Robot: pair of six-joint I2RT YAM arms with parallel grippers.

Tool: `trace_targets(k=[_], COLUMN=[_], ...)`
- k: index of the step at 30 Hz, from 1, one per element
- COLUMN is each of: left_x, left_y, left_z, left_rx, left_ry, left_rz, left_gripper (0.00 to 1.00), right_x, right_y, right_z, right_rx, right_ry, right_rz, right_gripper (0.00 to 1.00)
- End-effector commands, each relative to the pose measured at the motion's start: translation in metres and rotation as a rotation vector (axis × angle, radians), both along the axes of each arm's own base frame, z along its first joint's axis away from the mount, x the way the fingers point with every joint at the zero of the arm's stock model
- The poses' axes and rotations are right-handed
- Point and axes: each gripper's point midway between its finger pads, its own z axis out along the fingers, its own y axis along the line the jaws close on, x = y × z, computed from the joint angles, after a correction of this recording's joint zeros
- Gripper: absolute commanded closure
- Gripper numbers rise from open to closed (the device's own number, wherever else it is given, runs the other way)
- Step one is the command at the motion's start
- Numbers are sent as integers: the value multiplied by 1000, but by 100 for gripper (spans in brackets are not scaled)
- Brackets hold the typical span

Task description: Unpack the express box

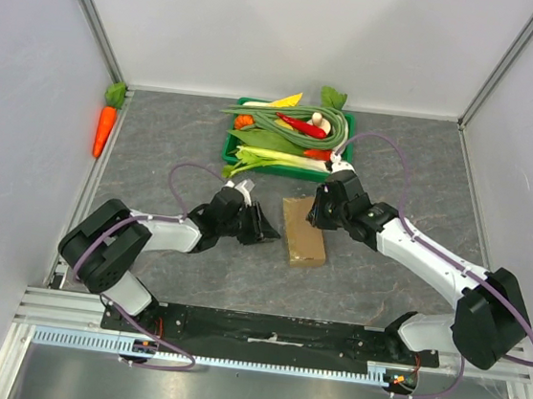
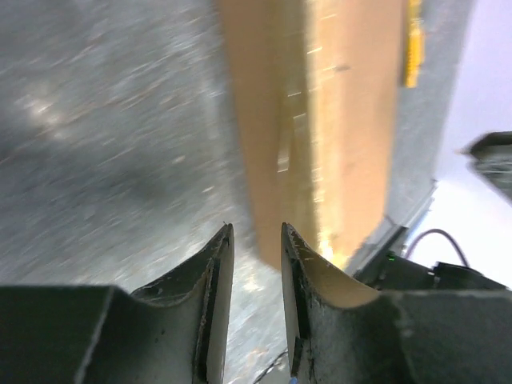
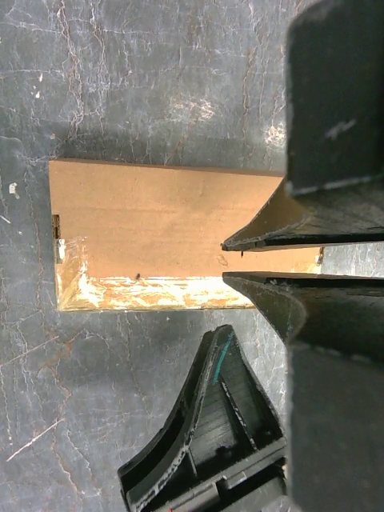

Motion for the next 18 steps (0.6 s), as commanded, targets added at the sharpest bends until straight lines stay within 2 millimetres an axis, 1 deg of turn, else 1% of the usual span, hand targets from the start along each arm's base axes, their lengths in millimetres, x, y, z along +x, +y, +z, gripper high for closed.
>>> trace_targets(k=[1,2,3,4,5,6,7,8,9,11,12,16,17,18], left_x=[-5,-9,-6,-4,-5,-5,-4,-4,-4,-5,-5,-1,1,0], left_y=[33,40,45,47,51,53,52,50,46,38,36,23,16,11], left_z=[-19,-23,-21,-9,-8,-4,5,11,17,25,26,22,17,18], left_rx=[168,192,202,186,189,185,168,156,136,107,107,109,112,96], left_ry=[5,16,1,-28,-37,-54,-81,-96,-118,-134,-140,-120,-105,-102], left_rz=[71,84,112,130,142,150,148,138,111,73,56,1,-13,-41], left_gripper=[64,64,63,63,62,59,57,56,53,49,48,44,44,44], right_x=[5,5,4,4,4,2,2,2,0,1,1,-1,-2,-4], right_y=[7,4,2,1,-1,-4,-6,-10,-14,-21,-27,-34,-35,-35], right_z=[15,15,13,13,11,9,7,6,2,-3,-8,-25,-29,-35], right_rx=[15,7,-4,-9,-21,-40,-53,-71,-96,-135,-169,-249,-258,-270], right_ry=[-36,-40,-38,-42,-43,-45,-47,-54,-54,-59,-53,-27,-18,-4], right_rz=[25,18,17,19,20,30,33,30,41,37,28,64,70,79], right_gripper=[77,75,73,69,65,59,56,53,47,44,40,33,32,30])
